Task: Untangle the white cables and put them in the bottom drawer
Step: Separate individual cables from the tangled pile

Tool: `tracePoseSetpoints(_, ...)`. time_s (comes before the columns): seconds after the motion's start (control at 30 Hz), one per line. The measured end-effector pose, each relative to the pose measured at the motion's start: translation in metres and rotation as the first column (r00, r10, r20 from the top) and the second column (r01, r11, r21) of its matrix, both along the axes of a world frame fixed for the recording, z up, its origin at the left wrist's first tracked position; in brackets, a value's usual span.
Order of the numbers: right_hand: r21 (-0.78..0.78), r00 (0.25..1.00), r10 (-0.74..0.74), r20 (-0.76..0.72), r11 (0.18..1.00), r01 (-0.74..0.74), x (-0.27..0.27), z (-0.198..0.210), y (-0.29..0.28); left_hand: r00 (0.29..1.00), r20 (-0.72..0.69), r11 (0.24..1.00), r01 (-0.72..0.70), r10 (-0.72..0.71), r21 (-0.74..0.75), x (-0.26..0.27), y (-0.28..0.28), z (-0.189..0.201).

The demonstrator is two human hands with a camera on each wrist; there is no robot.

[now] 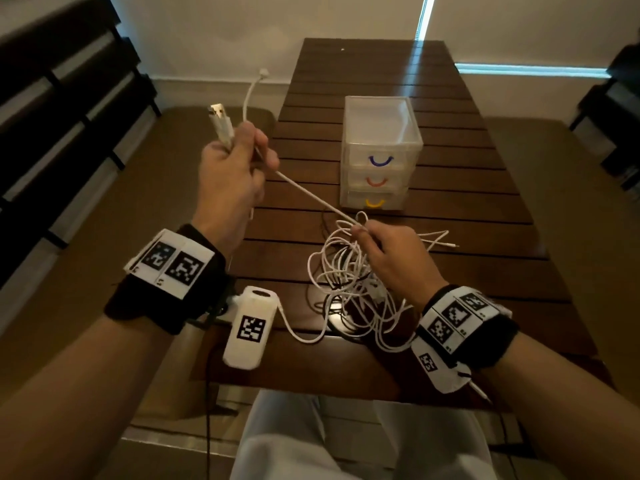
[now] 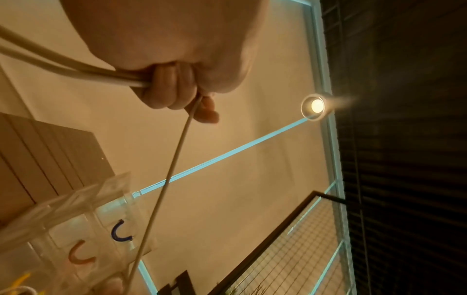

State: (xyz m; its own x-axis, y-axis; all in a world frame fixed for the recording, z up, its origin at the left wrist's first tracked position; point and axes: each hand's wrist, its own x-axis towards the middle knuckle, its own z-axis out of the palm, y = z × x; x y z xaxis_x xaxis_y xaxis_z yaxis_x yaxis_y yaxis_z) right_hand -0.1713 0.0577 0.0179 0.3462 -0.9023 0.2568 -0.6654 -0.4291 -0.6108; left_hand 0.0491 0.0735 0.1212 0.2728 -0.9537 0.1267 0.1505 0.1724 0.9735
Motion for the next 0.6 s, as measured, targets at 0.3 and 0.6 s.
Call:
tracePoseSetpoints(0.3,0.025,0.945,0.06,-0.322,0.998,-0.055,-0.02,-0.008,0.005,0.953,0.247,0.958,0.107,-0.176,0.267,0.014,0.011,-0.046)
tracePoseSetpoints(0.6,0.014,0.968,0.021,-0.25,1.0,-0.018,-0.019,-0.003,-0.002,0.499,0.83,0.967,0.074,-0.249,0.246,0.018,0.006,-0.013)
